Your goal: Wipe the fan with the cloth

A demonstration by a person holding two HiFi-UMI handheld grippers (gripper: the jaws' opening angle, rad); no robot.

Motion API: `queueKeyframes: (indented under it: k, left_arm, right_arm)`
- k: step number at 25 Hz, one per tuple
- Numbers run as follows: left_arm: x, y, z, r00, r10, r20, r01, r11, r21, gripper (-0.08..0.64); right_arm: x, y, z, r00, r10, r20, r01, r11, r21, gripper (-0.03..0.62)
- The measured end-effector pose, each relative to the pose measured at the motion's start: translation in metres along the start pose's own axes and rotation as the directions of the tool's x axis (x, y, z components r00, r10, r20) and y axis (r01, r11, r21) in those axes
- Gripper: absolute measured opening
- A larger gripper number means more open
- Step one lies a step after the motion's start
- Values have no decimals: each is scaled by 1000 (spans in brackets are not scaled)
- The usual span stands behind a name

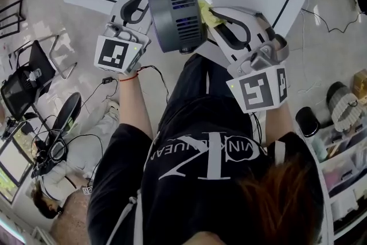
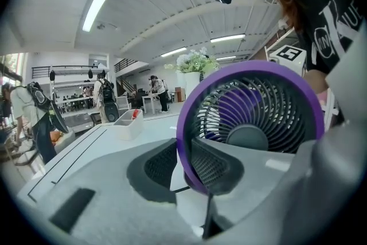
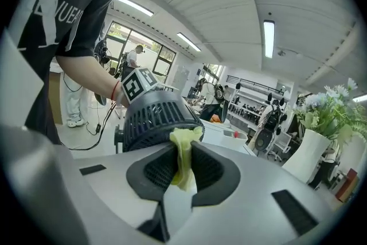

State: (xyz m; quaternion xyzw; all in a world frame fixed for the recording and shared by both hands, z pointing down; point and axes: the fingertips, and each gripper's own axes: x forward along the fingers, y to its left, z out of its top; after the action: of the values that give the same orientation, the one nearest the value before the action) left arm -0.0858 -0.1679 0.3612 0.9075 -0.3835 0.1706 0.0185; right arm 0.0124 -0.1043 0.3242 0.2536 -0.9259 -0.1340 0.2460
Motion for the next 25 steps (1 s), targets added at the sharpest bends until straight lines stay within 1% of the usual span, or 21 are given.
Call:
queueKeyframes:
  k: [3, 6, 10, 13, 19, 22, 25]
  left_arm:
    - [1, -1, 0, 1000, 20, -22, -21, 1000, -8, 87]
    - [0, -2, 0, 998, 39, -50, -40, 999, -1, 87]
    - [0, -4, 1, 997, 54, -51, -56, 998, -31, 86]
    - [1, -7, 2, 996, 64, -54, -66, 997, -39, 86]
    - [-4, 8, -7, 996, 74, -41, -76, 995, -66, 83]
    - [-8, 11, -5, 996, 82, -30, -84, 993, -77, 81]
    - [-10, 10, -3, 996, 85, -26, -87, 993, -80, 81]
  right_arm:
    - [8, -11, -1, 1000, 7, 22, -6, 1000, -30, 55]
    - [19, -19, -5, 999, 31, 41, -28, 997, -72, 55]
    - [30, -25, -13, 996, 72, 50, -68, 994, -86, 55]
    - [37, -24, -23, 994, 104, 41, -101, 992, -73, 54]
    - [69, -3, -41, 985, 175, -2, -175, 984, -29, 55]
    - [73, 5, -43, 978, 207, -18, -207, 978, 0, 55]
    - [71, 17, -48, 968, 244, -55, -244, 970, -3, 55]
